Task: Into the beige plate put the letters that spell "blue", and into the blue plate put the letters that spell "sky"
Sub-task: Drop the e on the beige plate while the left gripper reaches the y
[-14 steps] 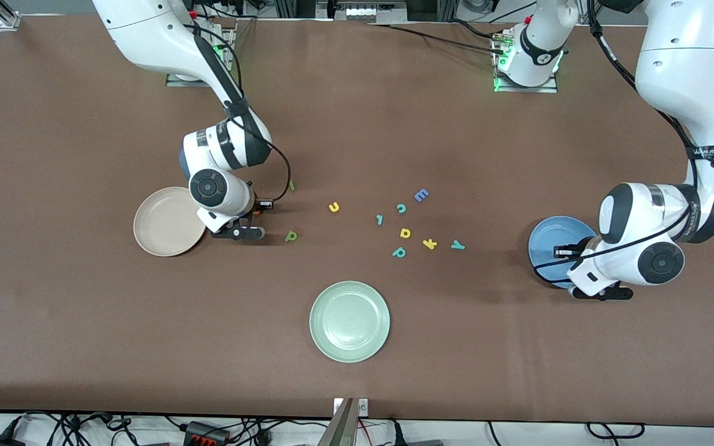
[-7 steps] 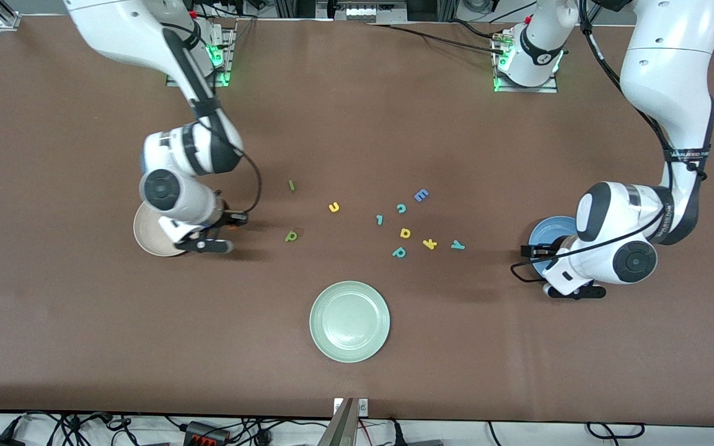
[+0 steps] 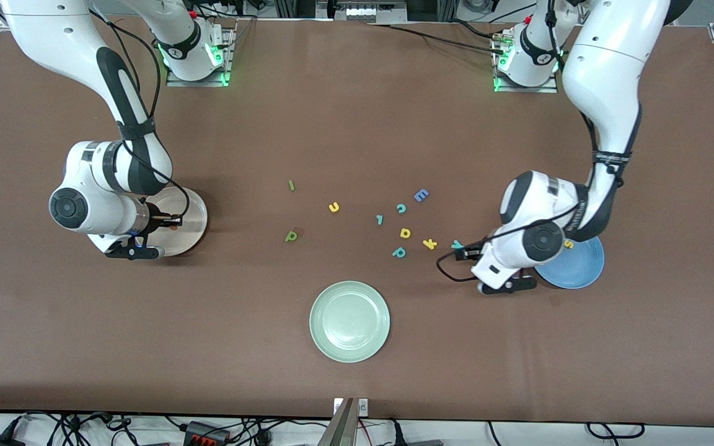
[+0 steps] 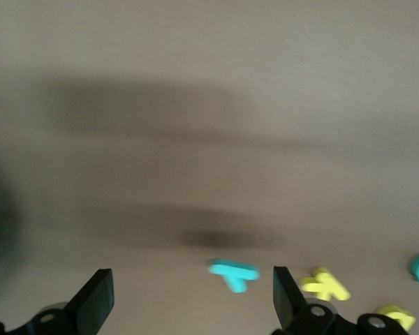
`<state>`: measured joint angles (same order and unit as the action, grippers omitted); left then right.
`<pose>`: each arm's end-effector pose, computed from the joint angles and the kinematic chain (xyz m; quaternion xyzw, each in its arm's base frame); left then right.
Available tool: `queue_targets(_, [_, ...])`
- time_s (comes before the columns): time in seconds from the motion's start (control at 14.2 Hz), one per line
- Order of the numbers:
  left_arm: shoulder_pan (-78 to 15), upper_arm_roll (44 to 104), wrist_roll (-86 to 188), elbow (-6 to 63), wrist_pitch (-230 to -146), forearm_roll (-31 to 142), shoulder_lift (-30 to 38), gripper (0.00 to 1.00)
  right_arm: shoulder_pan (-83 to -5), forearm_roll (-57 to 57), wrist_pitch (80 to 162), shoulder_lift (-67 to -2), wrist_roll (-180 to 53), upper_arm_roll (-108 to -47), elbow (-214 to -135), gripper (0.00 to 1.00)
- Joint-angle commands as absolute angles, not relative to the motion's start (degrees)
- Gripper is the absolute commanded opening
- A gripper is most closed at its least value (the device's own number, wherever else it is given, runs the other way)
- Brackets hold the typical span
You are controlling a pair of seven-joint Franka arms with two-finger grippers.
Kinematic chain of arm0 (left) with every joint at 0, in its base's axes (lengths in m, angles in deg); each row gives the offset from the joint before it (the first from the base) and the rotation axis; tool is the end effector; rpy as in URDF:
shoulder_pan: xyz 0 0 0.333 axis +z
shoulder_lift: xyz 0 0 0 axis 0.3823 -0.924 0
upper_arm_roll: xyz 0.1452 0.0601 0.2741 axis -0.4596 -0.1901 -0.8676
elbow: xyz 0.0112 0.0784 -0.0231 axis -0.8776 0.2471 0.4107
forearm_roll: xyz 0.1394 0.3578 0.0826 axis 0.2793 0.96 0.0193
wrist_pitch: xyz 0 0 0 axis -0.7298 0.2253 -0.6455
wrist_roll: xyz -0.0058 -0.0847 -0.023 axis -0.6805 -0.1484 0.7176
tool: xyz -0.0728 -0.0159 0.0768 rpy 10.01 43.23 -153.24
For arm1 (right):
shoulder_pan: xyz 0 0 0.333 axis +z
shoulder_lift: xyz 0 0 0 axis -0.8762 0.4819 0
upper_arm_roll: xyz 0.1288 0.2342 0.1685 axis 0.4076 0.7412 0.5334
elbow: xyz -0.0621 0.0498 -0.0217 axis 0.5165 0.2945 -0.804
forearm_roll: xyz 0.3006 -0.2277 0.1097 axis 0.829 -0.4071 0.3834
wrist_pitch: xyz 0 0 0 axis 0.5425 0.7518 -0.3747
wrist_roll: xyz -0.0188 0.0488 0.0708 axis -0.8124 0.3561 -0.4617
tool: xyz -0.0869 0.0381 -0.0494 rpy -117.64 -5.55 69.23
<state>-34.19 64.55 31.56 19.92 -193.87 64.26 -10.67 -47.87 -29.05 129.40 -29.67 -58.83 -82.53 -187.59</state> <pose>0.6431 -0.2277 0.2137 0.9940 0.0618 -0.0880 0.0197 0.5894 0.0350 0.2117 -0.9913 0.0148 0.1304 0.0017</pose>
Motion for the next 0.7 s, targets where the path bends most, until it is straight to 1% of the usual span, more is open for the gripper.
queue_targets(0.0, [-37.1, 65.1, 31.8, 22.3, -195.5, 64.7, -10.3, 1.00, -48.4, -30.0, 128.8, -29.8, -59.3, -82.8, -187.8, 1.00])
queue_targets(0.07, [-37.3, 65.0, 32.7, 23.3, -195.9, 65.3, -10.3, 1.00, -48.2, -30.0, 127.3, -30.9, -59.4, -82.7, -187.5, 1.00])
queue_targets(0.21, [-37.2, 65.2, 37.0, 25.4, -196.8, 69.9, -10.0, 0.93, -46.0, -29.5, 124.5, -33.4, -58.9, -80.9, -187.5, 1.00])
queue_targets(0.35, [-37.0, 65.2, 40.8, 25.5, -196.8, 70.4, -10.0, 0.85, -42.7, -29.2, 124.5, -34.6, -58.4, -78.8, -187.9, 1.00])
queue_targets(0.49, [-36.9, 65.2, 41.2, 25.8, -199.0, 70.4, -10.3, 0.76, -39.0, -28.6, 125.6, -34.7, -58.1, -77.4, -187.8, 1.00])
queue_targets(0.63, [-36.8, 65.1, 41.5, 26.4, -200.2, 70.4, -10.3, 0.72, -36.0, -23.8, 127.4, -34.7, -58.2, -76.5, -187.9, 1.00])
